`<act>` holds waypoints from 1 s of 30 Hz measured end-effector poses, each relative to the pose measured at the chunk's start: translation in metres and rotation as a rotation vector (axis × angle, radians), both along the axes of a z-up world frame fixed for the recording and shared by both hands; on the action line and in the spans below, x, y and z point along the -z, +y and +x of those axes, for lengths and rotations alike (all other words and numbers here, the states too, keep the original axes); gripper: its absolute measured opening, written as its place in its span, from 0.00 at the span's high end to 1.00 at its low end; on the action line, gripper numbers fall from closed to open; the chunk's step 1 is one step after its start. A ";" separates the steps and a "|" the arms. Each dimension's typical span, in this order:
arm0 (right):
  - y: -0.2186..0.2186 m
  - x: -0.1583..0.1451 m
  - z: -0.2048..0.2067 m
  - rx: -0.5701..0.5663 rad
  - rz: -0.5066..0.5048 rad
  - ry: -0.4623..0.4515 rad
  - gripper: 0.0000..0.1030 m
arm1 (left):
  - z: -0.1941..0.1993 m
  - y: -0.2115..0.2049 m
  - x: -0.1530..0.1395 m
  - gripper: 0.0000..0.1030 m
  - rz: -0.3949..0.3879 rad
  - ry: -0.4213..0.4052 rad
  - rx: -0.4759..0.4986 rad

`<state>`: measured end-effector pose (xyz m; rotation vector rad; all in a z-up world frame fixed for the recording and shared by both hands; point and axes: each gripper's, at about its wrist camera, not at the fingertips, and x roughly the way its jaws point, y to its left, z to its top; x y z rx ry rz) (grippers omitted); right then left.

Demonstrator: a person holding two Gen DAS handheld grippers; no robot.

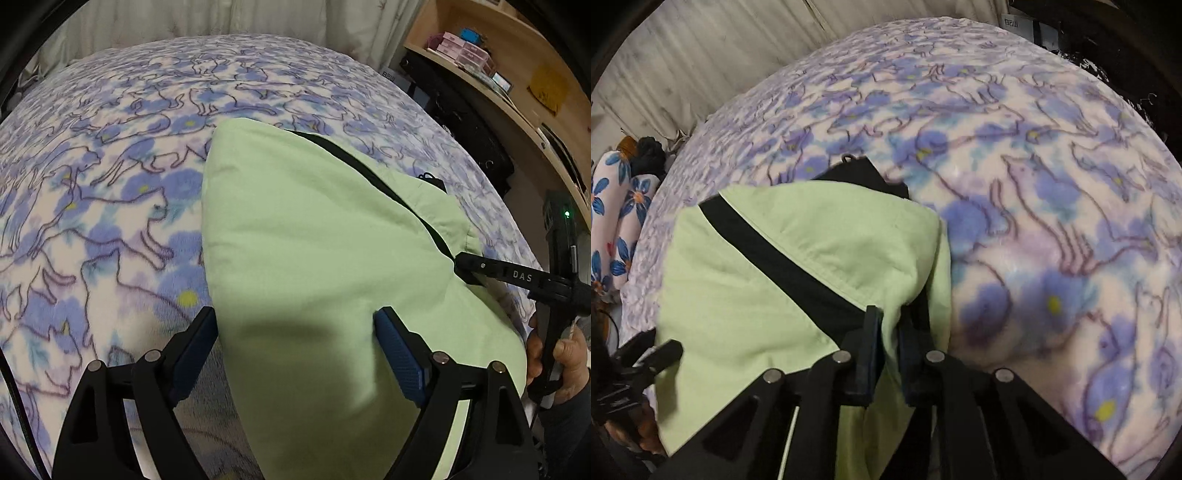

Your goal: Fold large clothes

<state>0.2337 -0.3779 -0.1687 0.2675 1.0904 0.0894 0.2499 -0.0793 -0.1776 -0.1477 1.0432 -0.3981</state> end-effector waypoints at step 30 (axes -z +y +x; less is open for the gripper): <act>0.031 -0.067 -0.127 -0.063 0.069 -0.093 0.67 | -0.104 0.027 -0.059 0.17 0.060 -0.030 -0.022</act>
